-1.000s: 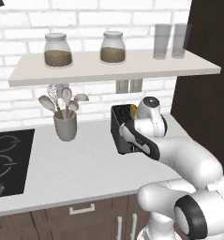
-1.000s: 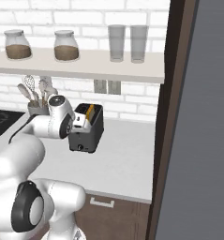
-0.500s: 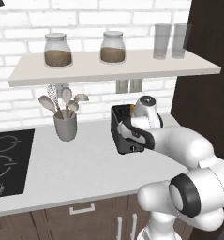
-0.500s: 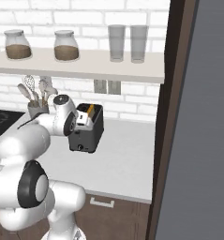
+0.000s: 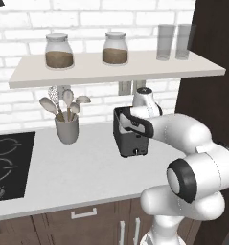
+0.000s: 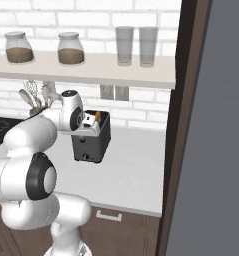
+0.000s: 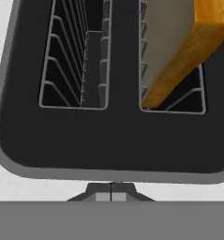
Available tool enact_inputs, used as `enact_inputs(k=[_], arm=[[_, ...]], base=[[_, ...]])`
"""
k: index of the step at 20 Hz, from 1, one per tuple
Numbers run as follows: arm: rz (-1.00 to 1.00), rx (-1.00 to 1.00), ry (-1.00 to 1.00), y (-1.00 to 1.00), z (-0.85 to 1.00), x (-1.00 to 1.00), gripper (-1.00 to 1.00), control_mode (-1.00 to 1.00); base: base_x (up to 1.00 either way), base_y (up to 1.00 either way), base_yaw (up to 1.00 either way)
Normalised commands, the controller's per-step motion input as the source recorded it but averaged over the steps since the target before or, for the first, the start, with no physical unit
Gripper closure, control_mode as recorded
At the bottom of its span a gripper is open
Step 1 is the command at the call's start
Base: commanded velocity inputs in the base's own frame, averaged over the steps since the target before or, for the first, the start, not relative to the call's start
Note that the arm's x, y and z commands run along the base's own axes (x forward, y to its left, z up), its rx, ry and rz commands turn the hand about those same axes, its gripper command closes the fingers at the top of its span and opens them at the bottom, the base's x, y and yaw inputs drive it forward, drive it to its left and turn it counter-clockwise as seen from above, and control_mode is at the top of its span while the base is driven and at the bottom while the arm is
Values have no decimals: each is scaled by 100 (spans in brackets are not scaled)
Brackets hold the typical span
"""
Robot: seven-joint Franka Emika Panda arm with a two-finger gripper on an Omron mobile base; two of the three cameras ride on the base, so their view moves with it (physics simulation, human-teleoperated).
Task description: Start the toaster. Once the lever pops up, take the bread to the plate on the dining counter.
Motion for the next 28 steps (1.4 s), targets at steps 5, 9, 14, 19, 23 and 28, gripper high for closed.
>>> enact_inputs(k=[5, 9, 14, 19, 23, 28], arm=[[0, -3, 2, 0, -39, -1, 100, -100], [0, -3, 0, 0, -55, -33, 100, -100], [0, -1, 0, 0, -46, -24, 100, -100], [0, 0, 0, 0, -41, 0, 100, -100], [0, 0, 3, -5, -64, -1, 100, -100], [0, 0, 0, -5, -29, 0, 100, -100]], base=[[0, 0, 0], [0, 0, 0], [0, 0, 0], [0, 0, 0], [0, 0, 0], [0, 0, 0]])
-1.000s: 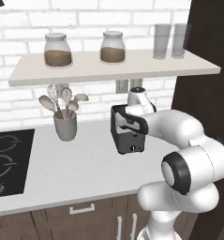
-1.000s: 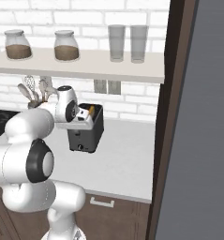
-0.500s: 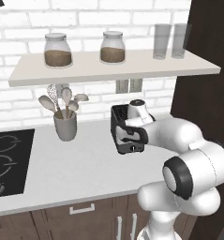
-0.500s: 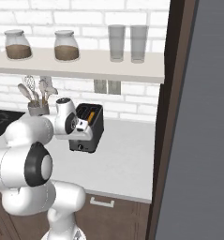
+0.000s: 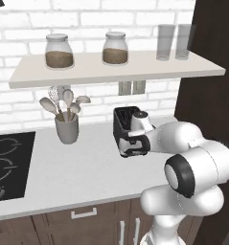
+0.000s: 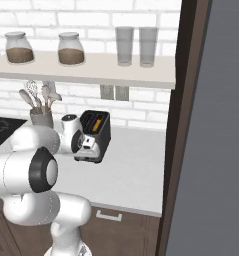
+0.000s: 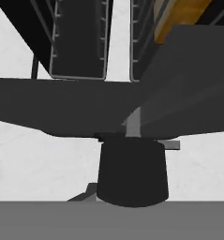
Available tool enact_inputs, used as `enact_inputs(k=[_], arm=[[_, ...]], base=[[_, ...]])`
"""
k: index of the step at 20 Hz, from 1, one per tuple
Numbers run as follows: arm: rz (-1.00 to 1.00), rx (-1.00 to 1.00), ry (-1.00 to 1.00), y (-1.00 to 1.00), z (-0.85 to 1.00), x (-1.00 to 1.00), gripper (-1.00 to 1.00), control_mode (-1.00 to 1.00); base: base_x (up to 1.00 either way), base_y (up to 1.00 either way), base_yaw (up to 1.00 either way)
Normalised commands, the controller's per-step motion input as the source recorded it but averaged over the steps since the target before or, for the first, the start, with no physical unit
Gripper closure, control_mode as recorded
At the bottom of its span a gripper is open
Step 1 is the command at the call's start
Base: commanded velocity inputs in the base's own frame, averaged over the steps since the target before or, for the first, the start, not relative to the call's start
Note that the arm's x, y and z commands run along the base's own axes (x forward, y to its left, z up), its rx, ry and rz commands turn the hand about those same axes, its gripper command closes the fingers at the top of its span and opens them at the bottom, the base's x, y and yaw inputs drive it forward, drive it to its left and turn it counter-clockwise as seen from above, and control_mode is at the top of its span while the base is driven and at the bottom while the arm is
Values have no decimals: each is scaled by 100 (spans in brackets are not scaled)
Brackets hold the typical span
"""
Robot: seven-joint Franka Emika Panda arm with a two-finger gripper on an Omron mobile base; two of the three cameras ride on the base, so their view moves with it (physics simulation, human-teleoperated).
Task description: Start the toaster. Once the lever pops up, take the bread to the plate on the dining counter.
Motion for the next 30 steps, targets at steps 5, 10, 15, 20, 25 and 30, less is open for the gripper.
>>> enact_inputs(k=[5, 10, 15, 20, 25, 30], arm=[[0, 0, -2, -6, 11, -8, 100, -100], [0, 0, -9, 0, 53, -28, 100, -100], [0, 0, -6, -2, 73, -13, 100, -100], [0, 0, -10, -28, 69, 0, 100, -100], [0, 2, -12, -15, 66, 0, 100, -100], [0, 2, -15, 0, 59, 0, 100, -100]], base=[[0, 0, 0], [0, 0, 0], [0, 0, 0], [0, 0, 0], [0, 0, 0], [0, 0, 0]])
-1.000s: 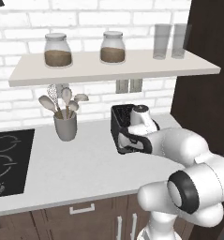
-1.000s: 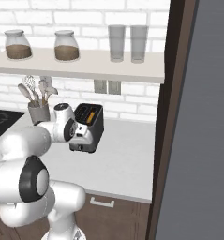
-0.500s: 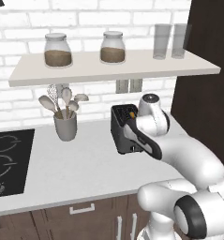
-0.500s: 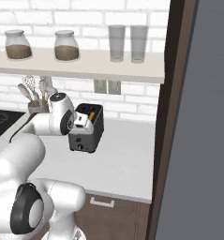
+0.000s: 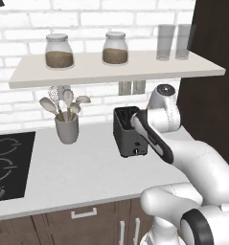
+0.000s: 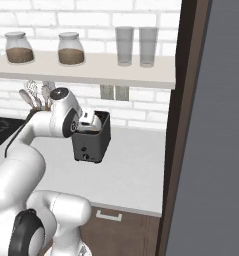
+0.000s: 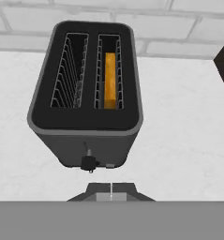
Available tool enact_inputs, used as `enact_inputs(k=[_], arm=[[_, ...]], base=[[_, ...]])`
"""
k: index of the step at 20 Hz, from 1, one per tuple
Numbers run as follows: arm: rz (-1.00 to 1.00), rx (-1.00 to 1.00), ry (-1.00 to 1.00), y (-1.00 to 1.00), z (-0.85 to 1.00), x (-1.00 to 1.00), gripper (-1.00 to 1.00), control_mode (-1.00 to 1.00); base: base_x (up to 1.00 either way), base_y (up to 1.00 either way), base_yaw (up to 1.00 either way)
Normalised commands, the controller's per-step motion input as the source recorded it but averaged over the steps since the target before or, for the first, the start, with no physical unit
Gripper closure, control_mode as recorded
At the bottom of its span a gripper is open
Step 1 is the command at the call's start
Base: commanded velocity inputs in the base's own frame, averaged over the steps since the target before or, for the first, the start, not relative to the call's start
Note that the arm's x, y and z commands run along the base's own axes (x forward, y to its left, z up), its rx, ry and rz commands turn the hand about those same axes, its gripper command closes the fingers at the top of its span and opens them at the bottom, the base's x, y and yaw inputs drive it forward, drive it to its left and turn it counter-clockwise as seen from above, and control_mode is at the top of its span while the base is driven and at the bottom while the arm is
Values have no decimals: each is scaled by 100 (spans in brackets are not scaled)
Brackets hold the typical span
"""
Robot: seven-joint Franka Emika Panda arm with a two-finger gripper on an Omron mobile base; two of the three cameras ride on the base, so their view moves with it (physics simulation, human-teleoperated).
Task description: Start the toaster. Once the lever pops up, take the bread to the plate on the dining counter.
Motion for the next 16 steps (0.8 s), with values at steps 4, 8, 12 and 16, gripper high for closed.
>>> enact_inputs(k=[4, 8, 12, 16], arm=[[-1, 1, -12, 0, 12, 1, 100, -100], [-3, 4, -3, 0, 0, 5, -100, -100], [-3, 1, 0, -16, 0, 21, -100, -100], [0, 3, -5, -8, 8, 24, -100, -100]], base=[[0, 0, 0], [0, 0, 0], [0, 0, 0], [0, 0, 0]])
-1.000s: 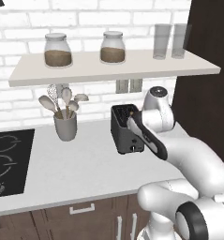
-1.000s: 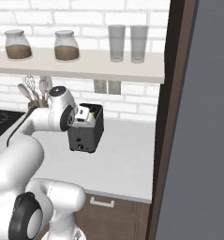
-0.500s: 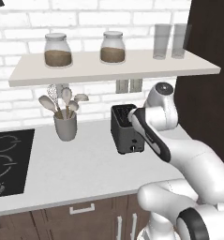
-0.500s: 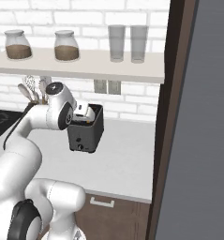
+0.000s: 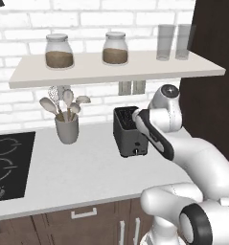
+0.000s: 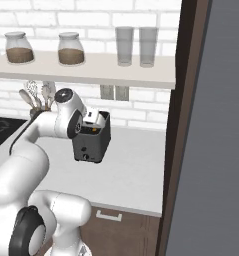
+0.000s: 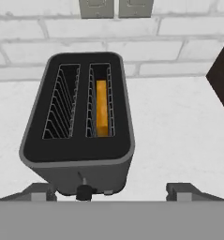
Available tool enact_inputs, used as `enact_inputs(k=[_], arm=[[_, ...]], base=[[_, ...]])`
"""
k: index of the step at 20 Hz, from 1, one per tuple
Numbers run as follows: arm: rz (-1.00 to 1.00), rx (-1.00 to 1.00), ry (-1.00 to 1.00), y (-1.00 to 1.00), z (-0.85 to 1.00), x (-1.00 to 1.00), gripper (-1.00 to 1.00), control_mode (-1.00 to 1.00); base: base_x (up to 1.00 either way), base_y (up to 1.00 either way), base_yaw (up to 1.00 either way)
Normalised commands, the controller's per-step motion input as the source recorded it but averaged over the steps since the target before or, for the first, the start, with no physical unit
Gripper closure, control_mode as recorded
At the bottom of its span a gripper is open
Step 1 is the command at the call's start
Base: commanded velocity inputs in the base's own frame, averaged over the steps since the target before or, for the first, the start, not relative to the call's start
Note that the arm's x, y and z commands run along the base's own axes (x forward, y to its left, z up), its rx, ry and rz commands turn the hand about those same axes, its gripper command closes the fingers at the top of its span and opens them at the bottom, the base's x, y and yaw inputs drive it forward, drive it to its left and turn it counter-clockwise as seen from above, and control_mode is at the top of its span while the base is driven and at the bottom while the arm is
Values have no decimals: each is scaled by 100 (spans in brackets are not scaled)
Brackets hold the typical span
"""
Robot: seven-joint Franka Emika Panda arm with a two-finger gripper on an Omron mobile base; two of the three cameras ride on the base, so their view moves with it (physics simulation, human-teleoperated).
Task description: Start the toaster. Once the lever pops up, take the bread to the plate on the dining counter.
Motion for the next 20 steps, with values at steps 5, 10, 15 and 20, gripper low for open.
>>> enact_inputs(k=[5, 10, 15, 20], arm=[[0, 2, -1, 7, -3, 37, -100, -100], [0, 0, -9, 9, -19, 21, -100, -100], [0, 0, -8, 1, -3, 16, -100, -100], [0, 0, -3, 0, -2, 12, -100, -100]], base=[[0, 0, 0], [0, 0, 0], [0, 0, 0], [0, 0, 0]])
